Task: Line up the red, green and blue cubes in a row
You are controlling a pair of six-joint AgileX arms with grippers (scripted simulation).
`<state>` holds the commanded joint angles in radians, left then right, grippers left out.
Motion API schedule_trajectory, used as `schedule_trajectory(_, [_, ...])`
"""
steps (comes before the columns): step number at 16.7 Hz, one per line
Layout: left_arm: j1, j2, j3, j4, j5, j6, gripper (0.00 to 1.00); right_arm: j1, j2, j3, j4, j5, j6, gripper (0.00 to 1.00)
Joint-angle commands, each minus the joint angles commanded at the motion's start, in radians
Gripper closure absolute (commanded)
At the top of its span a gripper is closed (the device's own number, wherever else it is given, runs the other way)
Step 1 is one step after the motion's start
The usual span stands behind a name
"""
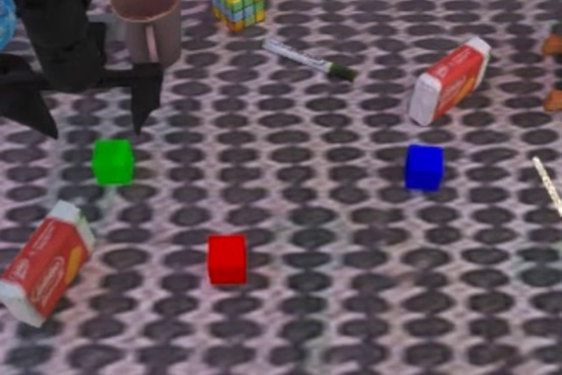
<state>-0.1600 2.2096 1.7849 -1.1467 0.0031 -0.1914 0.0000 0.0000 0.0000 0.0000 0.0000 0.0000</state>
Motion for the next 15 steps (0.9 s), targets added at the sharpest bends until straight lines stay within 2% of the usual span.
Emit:
schedule_trajectory(7, [0.004, 0.098, -0.148, 0.252, 0.001, 0.002, 0.00, 0.000, 0.000, 0.000, 0.000, 0.000, 0.000, 0.00])
schedule_trajectory(12, [0.004, 0.112, -0.165, 0.278, 0.001, 0.003, 0.00, 0.000, 0.000, 0.000, 0.000, 0.000, 0.000, 0.00])
schedule_trajectory(15, [0.004, 0.112, -0.165, 0.278, 0.001, 0.003, 0.23, 0.000, 0.000, 0.000, 0.000, 0.000, 0.000, 0.00])
